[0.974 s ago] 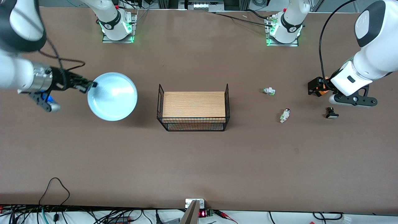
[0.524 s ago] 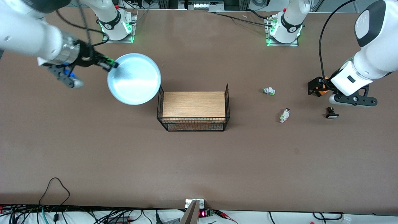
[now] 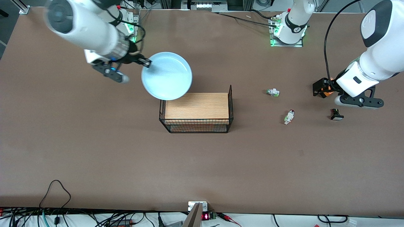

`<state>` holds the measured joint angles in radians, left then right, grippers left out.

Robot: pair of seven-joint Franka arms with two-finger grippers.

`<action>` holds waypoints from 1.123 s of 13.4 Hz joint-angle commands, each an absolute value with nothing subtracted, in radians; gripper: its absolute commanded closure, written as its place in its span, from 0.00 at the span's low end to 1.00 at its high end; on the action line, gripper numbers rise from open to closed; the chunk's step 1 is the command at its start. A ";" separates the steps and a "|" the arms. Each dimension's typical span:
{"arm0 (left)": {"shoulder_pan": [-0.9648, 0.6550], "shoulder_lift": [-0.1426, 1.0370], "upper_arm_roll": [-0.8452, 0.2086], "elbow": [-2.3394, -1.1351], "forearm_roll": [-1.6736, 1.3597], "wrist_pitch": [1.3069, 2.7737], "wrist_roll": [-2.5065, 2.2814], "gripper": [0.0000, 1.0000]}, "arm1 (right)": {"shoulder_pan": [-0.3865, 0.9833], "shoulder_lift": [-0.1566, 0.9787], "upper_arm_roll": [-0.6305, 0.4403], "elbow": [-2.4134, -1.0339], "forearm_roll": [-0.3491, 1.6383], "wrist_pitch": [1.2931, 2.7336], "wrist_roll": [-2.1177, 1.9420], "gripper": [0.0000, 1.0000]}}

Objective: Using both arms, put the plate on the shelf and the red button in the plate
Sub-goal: 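Lower the plate onto the wooden base inside the basket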

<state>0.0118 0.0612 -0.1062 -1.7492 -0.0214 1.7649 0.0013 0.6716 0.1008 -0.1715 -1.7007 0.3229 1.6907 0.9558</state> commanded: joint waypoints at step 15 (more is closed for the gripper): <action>0.014 0.087 -0.104 -1.707 -0.037 1.744 -0.003 0.00 | 0.850 0.305 -0.187 -1.723 0.241 2.052 1.086 1.00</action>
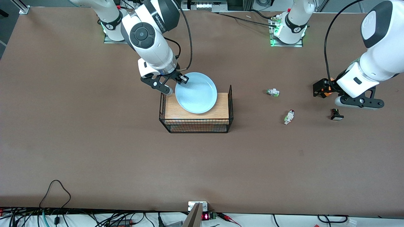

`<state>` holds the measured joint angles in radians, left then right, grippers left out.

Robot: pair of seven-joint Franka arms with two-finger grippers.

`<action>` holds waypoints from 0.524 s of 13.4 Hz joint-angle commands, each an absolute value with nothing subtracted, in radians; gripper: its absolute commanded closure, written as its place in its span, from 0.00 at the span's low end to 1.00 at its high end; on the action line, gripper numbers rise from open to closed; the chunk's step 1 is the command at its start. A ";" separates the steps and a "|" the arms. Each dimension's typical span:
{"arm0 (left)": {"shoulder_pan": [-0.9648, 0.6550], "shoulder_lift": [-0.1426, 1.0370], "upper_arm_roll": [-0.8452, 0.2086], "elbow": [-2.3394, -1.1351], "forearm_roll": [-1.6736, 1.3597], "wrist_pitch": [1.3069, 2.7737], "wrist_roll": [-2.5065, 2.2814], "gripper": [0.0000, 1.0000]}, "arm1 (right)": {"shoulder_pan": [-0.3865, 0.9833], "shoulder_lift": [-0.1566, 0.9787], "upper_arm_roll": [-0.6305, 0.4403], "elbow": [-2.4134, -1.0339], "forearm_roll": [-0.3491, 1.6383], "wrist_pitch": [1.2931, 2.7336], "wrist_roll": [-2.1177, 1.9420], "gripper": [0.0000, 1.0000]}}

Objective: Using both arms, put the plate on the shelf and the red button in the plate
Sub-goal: 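Lower the plate onto the wooden base inside the basket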

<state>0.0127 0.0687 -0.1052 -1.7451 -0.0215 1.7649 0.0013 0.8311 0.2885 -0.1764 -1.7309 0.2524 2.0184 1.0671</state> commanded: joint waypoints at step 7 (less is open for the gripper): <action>0.018 0.087 -0.104 -1.709 -0.052 1.743 0.002 0.00 | 0.858 0.373 -0.187 -1.721 0.241 2.137 1.086 1.00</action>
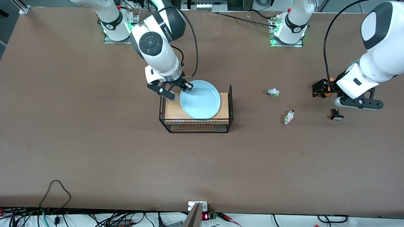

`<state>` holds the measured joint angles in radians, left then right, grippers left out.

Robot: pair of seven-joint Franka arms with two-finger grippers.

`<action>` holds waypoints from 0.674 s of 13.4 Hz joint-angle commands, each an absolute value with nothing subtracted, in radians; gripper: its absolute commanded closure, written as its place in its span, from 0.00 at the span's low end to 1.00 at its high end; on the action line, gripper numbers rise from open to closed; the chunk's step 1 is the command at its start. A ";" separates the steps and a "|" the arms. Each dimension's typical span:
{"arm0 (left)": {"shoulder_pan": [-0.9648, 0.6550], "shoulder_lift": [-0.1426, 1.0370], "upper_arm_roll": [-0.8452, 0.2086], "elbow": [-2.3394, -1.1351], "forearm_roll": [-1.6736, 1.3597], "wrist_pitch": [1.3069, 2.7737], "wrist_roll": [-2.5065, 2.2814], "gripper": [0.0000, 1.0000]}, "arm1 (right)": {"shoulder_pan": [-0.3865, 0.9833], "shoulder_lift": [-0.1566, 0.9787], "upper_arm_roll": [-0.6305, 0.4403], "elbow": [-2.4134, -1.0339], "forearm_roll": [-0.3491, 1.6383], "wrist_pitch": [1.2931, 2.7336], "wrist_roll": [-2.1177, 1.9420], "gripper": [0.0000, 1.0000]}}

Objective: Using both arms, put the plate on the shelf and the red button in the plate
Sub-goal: 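Lower the plate onto the wooden base inside the basket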

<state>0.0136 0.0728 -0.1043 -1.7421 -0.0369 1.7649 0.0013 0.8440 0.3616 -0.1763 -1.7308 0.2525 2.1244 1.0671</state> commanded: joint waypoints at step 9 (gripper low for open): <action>0.031 0.092 -0.097 -1.709 -0.048 1.747 0.005 0.00 | 0.853 0.414 -0.189 -1.721 0.239 2.174 1.083 1.00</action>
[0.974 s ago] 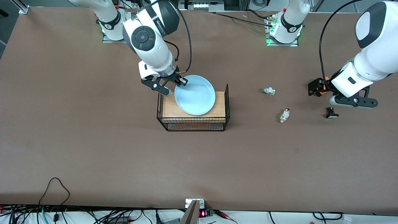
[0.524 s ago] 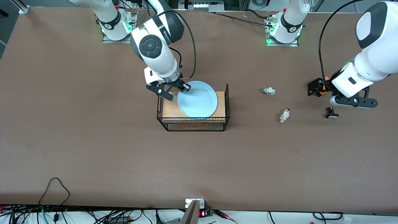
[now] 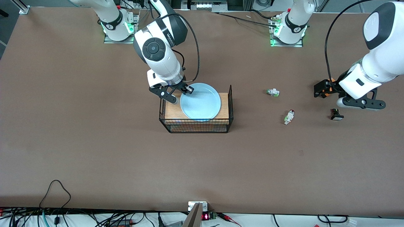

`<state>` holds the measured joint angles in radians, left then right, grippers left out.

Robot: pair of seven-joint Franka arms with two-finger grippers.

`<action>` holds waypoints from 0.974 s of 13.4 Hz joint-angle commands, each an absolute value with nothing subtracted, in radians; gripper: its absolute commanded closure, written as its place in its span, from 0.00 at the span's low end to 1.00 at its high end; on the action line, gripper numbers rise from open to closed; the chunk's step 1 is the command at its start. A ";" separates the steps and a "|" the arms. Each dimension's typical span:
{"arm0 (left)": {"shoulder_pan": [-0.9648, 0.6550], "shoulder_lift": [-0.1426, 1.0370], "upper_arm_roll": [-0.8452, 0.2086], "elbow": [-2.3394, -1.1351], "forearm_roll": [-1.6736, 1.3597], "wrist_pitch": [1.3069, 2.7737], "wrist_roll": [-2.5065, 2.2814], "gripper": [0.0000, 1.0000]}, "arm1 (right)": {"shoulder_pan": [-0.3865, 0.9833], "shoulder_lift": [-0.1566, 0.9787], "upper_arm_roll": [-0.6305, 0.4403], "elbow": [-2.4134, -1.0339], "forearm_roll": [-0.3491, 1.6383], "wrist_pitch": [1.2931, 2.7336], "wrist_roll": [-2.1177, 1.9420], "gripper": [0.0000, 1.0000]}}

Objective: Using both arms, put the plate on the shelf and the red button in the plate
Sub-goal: 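Lower the plate onto the wooden base inside the basket, then release the plate and withdraw the right gripper while the left gripper grasps the switch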

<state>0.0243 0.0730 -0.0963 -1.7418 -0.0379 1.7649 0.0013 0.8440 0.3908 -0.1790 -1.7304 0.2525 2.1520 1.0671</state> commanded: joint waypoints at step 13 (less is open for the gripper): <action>0.025 0.377 -0.104 -1.749 -0.051 1.836 0.105 0.00 | 0.841 0.413 -0.190 -1.720 0.253 2.229 1.089 0.29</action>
